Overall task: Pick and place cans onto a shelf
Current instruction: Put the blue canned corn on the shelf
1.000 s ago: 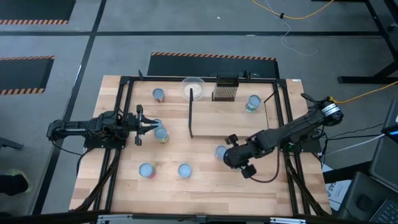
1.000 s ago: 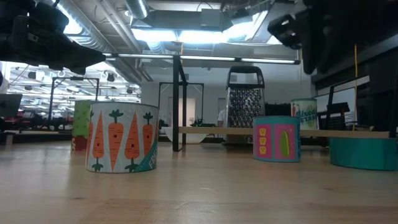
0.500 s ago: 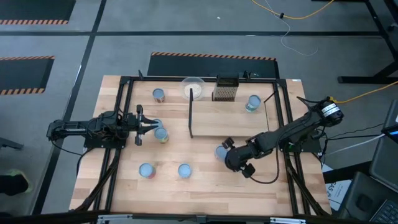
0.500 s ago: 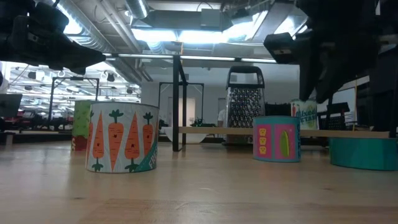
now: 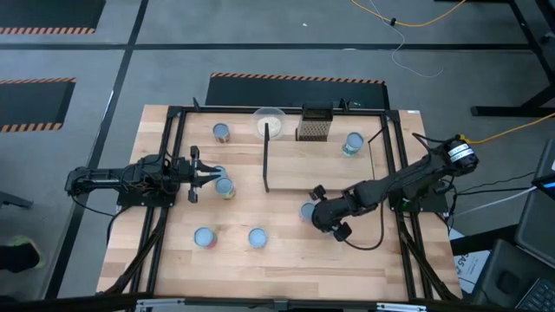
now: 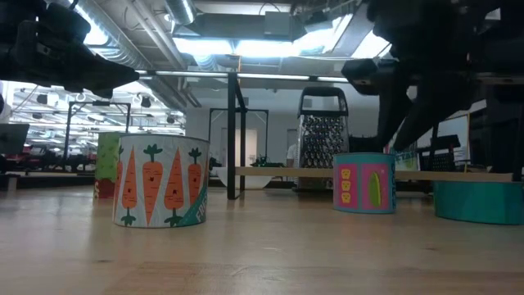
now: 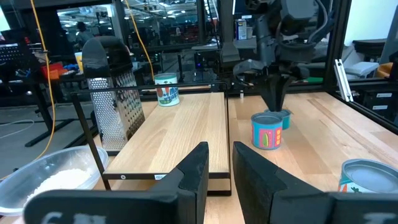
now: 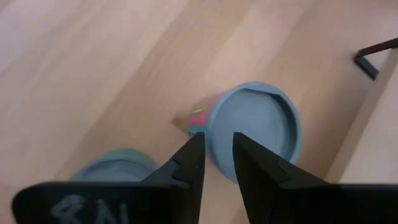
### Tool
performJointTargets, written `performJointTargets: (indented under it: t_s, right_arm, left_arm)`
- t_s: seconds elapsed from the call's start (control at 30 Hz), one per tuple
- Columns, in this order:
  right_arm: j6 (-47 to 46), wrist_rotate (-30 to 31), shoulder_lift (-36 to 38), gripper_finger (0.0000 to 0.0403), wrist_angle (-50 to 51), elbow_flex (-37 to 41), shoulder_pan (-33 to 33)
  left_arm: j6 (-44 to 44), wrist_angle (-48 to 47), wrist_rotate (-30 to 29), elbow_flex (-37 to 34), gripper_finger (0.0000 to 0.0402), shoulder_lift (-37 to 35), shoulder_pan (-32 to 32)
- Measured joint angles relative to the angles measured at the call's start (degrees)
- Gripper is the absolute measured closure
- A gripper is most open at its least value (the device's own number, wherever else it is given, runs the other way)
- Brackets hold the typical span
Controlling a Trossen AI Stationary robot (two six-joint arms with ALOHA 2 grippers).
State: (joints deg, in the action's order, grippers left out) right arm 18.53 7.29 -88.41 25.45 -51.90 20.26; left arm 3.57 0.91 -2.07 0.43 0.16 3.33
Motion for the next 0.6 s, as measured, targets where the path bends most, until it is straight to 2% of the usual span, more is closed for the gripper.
performJointTargets:
  t_s: [0.13,0.47,0.6]
  right_arm:
    - [0.0,-3.3,0.0,0.0315,0.0,0.0,-0.7]
    - [0.0,-3.7,-3.5,0.0315,-0.2,-0.2,-2.2]
    - [0.0,-3.5,-4.4,0.0327,-0.7,-0.3,-2.2]
  left_arm:
    - [0.0,0.0,0.0,0.0,0.0335,0.0,0.0]
    - [0.0,0.0,0.0,0.0,0.0335,0.0,0.0]
    - [0.0,0.0,0.0,0.0,0.0335,0.0,0.0]
